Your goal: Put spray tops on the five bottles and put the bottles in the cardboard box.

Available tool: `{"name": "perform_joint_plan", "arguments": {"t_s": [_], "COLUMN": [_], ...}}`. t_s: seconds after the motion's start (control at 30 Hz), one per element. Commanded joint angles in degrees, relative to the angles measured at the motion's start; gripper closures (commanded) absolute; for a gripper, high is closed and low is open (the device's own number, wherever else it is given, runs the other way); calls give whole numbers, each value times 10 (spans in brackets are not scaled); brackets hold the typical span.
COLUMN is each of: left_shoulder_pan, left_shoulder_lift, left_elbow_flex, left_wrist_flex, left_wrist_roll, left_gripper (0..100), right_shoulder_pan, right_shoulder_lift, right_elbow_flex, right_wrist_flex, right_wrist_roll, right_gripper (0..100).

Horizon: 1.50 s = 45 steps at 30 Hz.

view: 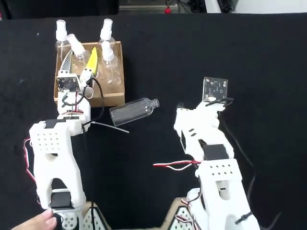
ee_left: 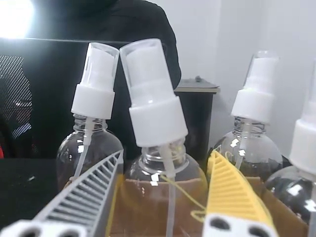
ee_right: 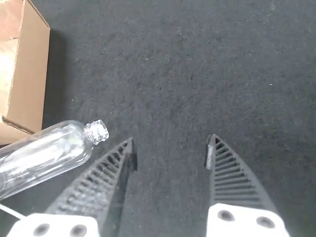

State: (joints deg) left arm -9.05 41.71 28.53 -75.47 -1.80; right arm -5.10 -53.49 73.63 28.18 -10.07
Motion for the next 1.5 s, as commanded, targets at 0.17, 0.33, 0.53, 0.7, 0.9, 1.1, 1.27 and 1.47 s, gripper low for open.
{"name": "perform_joint_plan", "arguments": {"t_s": [0.17,0.33,0.53,0.7,0.9,1.1,1.27,1.47], "left_shoulder_pan": [-14,-16,-11,-13,-13,-12,-11,-12], "left_shoulder_lift": [-10,-10,-10,-10,-10,-10,-23,-69], "left_elbow_flex": [-8,-8,-7,-8,-7,-7,16,42], "left_wrist_flex": [1,1,4,5,5,2,2,27], "left_wrist_roll": [-3,-2,-2,-3,-3,-3,-3,-3], "left_gripper": [761,761,761,761,761,765,761,760], "right_shoulder_pan": [10,10,10,10,10,10,10,10], "right_shoulder_lift": [-19,-19,-19,-19,-19,-19,-19,-19], "right_elbow_flex": [-4,-4,-4,-4,-4,-4,-4,-4], "right_wrist_flex": [-18,-18,-18,-18,-18,-18,-18,-18], "right_wrist_roll": [-2,-2,-2,-2,-2,-2,-2,-2], "right_gripper": [776,776,776,776,776,776,776,776]}}
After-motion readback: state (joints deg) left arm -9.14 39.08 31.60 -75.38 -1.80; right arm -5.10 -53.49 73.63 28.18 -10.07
